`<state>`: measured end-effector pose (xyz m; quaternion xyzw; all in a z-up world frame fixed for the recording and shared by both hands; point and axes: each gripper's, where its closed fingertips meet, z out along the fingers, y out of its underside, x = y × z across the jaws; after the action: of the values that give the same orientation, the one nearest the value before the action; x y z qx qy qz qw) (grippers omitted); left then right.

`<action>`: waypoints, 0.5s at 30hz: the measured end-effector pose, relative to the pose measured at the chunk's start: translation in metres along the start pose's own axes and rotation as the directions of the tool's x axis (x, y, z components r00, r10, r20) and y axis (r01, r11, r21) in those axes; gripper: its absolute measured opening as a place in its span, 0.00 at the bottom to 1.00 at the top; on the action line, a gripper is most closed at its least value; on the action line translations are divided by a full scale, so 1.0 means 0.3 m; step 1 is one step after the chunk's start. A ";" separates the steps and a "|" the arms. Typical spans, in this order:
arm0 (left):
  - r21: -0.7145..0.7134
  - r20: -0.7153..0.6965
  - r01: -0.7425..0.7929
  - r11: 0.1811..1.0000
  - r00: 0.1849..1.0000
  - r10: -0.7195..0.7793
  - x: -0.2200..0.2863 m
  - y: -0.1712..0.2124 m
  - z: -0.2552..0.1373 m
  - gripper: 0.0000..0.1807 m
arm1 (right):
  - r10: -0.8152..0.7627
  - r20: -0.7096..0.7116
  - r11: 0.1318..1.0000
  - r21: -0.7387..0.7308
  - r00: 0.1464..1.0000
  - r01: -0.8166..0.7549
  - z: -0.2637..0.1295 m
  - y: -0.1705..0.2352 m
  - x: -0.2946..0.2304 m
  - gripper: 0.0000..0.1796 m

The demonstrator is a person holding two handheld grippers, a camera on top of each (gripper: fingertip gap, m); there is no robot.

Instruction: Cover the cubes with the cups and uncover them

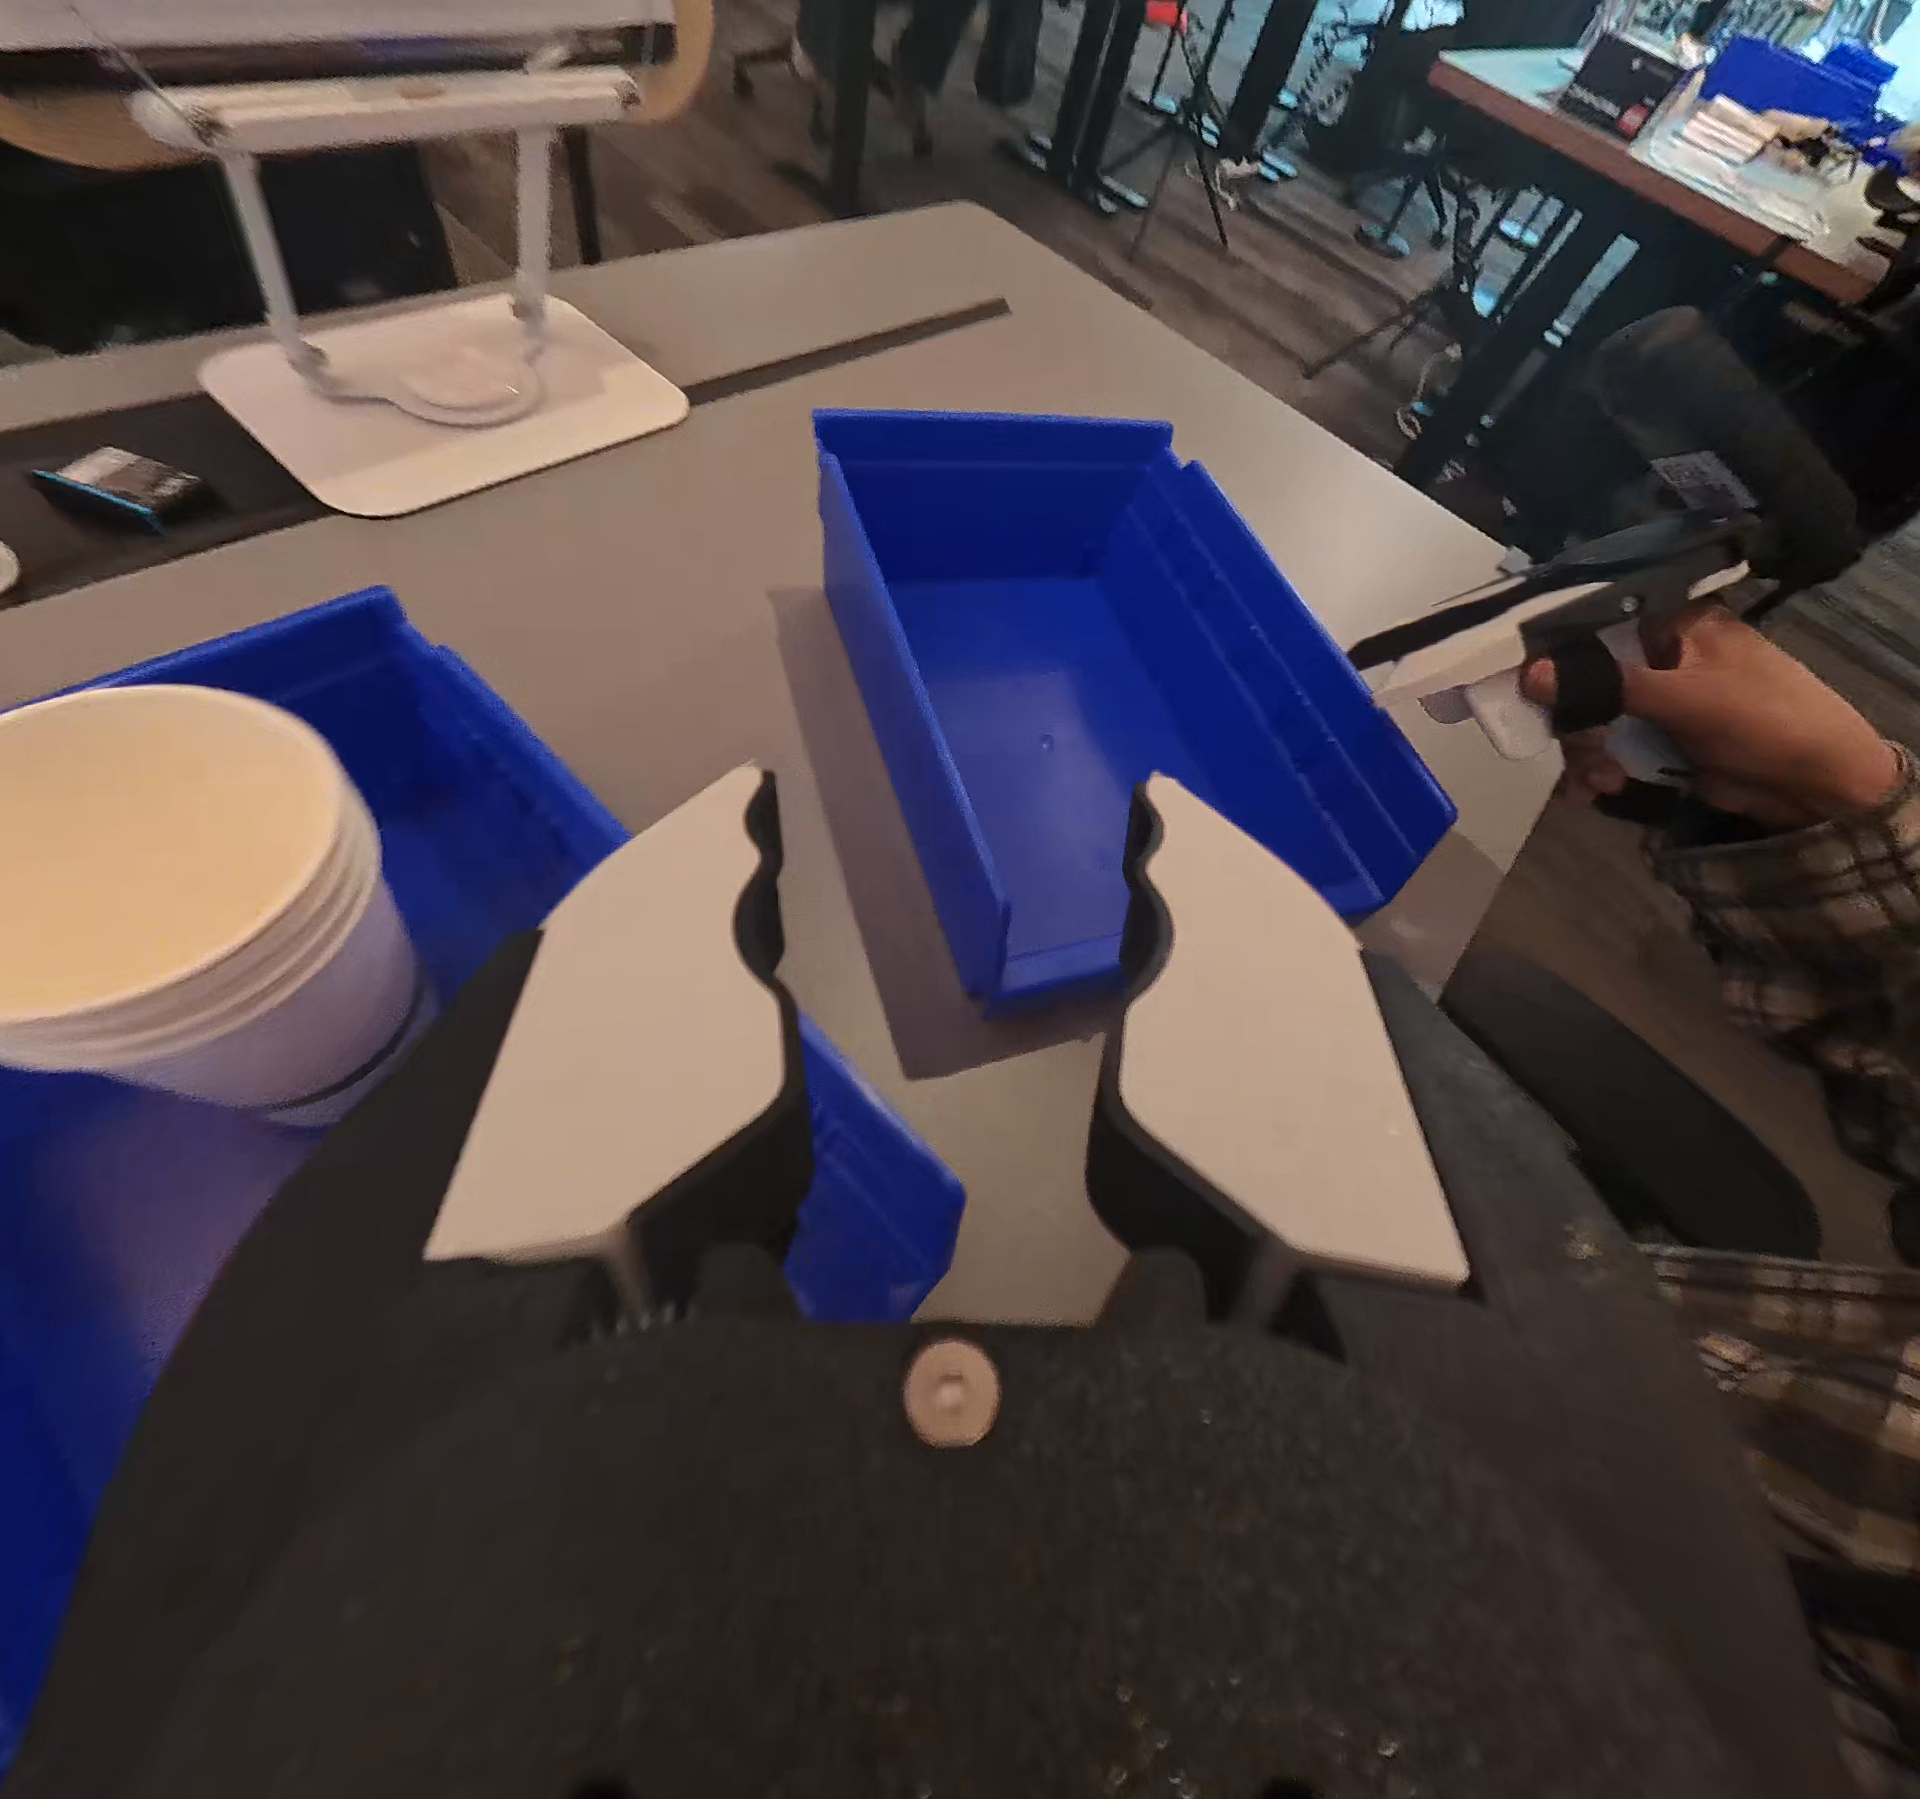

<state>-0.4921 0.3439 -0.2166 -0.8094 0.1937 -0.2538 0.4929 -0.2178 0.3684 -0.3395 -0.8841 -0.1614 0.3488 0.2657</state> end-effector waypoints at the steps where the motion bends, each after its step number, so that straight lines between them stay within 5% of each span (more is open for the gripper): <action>1: 0.024 0.012 -0.004 1.000 1.000 0.003 -0.011 0.005 -0.029 0.35 | 0.018 -0.013 1.000 -0.014 1.000 -0.019 0.016 -0.005 0.003 0.40; 7: 0.084 0.044 -0.009 0.996 0.999 0.006 -0.066 0.051 -0.115 0.33 | 0.048 -0.164 0.984 -0.162 0.985 -0.075 0.087 0.004 0.043 0.36; 15: 0.088 -0.026 -0.057 0.995 0.998 0.059 -0.033 0.080 -0.125 0.31 | 0.065 -0.272 0.877 -0.443 0.960 -0.185 0.083 0.007 0.071 0.10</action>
<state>-0.5242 0.3127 -0.2259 -0.7776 0.2129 -0.2589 0.5320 -0.2203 0.3856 -0.3672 -0.9671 -0.1475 0.2030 0.0414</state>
